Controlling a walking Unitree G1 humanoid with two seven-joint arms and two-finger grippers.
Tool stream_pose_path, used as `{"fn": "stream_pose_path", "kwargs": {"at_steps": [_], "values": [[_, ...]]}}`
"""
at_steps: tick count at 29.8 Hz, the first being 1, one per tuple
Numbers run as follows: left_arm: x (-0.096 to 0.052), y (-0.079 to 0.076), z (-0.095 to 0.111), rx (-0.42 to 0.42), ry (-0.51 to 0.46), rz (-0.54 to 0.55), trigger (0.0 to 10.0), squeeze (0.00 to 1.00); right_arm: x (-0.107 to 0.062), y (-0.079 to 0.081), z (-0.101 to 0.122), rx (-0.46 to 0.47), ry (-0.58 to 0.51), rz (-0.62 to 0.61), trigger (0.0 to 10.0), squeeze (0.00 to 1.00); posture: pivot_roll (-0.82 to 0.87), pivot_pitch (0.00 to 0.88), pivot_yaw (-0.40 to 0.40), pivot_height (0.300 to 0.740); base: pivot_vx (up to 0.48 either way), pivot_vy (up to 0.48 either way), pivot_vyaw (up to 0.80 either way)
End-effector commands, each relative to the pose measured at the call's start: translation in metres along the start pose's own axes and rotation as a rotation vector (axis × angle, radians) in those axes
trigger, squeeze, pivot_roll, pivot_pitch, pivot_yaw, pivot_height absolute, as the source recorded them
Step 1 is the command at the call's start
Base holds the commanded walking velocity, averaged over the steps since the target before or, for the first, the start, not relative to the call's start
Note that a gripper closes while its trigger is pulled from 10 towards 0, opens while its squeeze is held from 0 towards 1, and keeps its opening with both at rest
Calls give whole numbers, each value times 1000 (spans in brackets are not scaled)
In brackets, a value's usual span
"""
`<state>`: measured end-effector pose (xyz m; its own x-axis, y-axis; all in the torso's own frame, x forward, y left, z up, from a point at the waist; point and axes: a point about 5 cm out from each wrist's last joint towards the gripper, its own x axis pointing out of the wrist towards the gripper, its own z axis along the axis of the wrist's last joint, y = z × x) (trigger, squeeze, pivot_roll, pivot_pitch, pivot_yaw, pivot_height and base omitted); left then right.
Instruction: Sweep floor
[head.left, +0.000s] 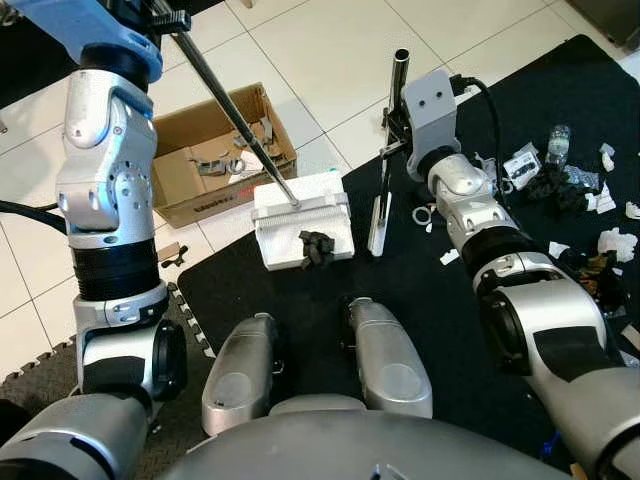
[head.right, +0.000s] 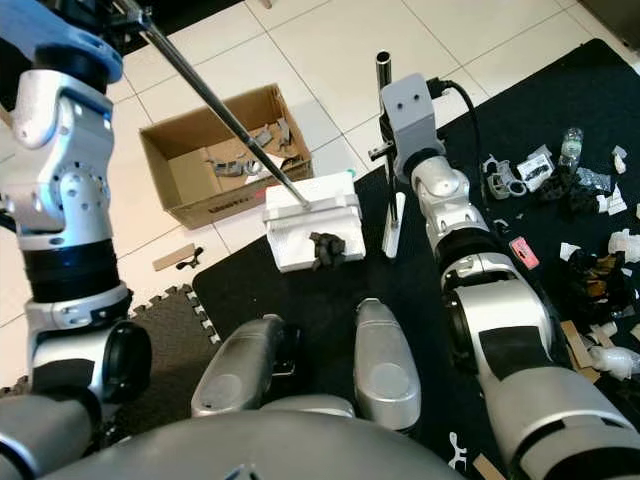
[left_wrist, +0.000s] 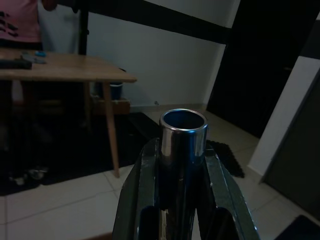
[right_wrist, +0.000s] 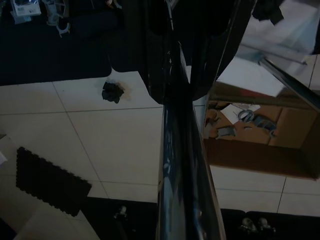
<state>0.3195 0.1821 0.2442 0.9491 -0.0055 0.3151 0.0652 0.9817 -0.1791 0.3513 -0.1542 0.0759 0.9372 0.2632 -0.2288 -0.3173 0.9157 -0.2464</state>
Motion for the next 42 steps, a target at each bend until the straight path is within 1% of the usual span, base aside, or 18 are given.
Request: {"fn": "stream_pose_path", "kwargs": {"at_steps": [1, 8, 12, 17, 22, 25, 26, 27, 28, 32, 40, 42], "values": [[3, -2, 24, 53, -107, -9, 10000, 0, 0, 0, 3, -25, -21, -4, 10000, 0, -29, 85, 1, 740, 0, 0, 0], [6, 6, 37, 136, -147, 40, 10000, 0, 0, 0, 2, -23, -18, -3, 10000, 0, -24, 91, 2, 740, 0, 0, 0], [7, 10, 41, 152, -158, 62, 10000, 0, 0, 0, 2, -23, -17, -3, 10000, 0, -22, 91, 2, 740, 0, 0, 0], [8, 18, 49, 200, -188, 108, 10000, 0, 0, 1, 1, -23, -13, -3, 10000, 0, -22, 91, 2, 740, 0, 0, 0], [9, 23, 53, 216, -201, 128, 10000, 0, 0, 0, 1, -23, -11, -3, 10000, 0, -23, 90, 1, 740, 0, 0, 0], [11, 31, 58, 214, -213, 151, 10000, 0, 0, 0, 1, -25, -10, -3, 10000, 0, -23, 91, 0, 740, 0, 0, 0], [11, 31, 58, 214, -213, 151, 10000, 0, 0, 0, 1, -25, -10, -3, 10000, 0, -23, 91, 0, 740, 0, 0, 0], [11, 35, 62, 223, -223, 164, 10000, 0, 0, 0, 1, -25, -9, -4, 10000, 0, -22, 90, 0, 740, 0, 0, 0], [11, 35, 62, 223, -223, 164, 10000, 0, 0, 0, 1, -25, -9, -4, 10000, 0, -22, 90, 0, 740, 0, 0, 0], [13, 43, 66, 257, -238, 191, 10000, 0, 0, 0, 0, -24, -7, -4, 10000, 0, -22, 90, 0, 740, 0, 0, 0], [14, 52, 68, 299, -240, 225, 10000, 0, 0, 0, -1, -24, -3, -5, 10000, 0, -25, 91, 0, 740, 0, 0, 0], [14, 57, 69, 316, -240, 246, 10000, 0, -1, 0, -2, -25, -2, -4, 10000, 0, -25, 91, -1, 740, 0, 0, 0]]}}
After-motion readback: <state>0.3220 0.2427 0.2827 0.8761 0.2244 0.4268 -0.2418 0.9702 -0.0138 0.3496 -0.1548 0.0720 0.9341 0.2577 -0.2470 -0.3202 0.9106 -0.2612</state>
